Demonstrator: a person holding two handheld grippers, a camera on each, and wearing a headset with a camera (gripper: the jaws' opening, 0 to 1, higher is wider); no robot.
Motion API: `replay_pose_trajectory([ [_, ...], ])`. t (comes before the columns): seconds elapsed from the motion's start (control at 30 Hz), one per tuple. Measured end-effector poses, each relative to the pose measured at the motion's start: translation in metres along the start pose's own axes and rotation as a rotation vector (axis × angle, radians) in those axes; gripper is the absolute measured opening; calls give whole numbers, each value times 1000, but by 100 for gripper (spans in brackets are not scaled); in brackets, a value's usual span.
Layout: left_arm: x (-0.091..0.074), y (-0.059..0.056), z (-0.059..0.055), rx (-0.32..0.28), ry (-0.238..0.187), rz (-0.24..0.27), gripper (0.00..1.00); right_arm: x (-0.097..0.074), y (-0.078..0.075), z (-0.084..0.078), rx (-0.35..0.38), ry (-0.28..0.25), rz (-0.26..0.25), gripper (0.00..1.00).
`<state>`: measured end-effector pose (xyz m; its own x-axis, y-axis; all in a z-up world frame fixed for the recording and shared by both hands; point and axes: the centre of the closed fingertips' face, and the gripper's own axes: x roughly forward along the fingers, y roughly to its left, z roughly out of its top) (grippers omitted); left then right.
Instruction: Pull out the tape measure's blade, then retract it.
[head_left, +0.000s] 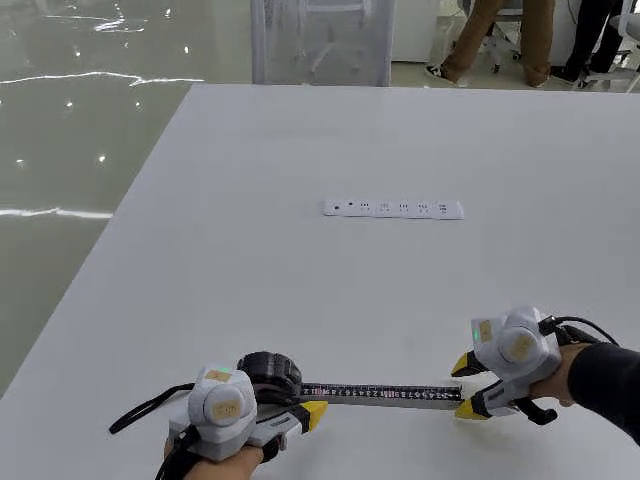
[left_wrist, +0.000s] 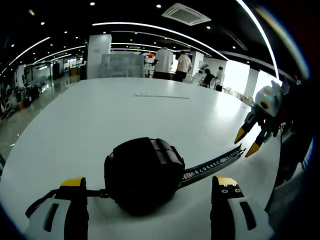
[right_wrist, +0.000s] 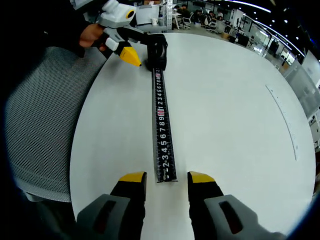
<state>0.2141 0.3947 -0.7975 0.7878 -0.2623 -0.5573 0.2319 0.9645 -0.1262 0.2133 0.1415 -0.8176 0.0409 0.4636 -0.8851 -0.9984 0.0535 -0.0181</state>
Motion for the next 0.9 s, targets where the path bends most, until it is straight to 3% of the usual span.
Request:
replay_pose_trajectory([
  [0.17, -2, 2, 5, 3, -23, 8, 100, 2, 4, -5, -15, 30, 20, 17],
  [0.5, -1, 0, 8, -9, -45, -1, 99, 6, 7, -7, -57, 57, 43, 13],
  [0.7, 2, -3, 12, -42, -47, -12, 88, 7, 6, -7, -15, 78, 33, 13],
  [0.9, 11, -5, 17, -29, -53, -2, 82, 7, 4, -8, 22, 92, 28, 12],
])
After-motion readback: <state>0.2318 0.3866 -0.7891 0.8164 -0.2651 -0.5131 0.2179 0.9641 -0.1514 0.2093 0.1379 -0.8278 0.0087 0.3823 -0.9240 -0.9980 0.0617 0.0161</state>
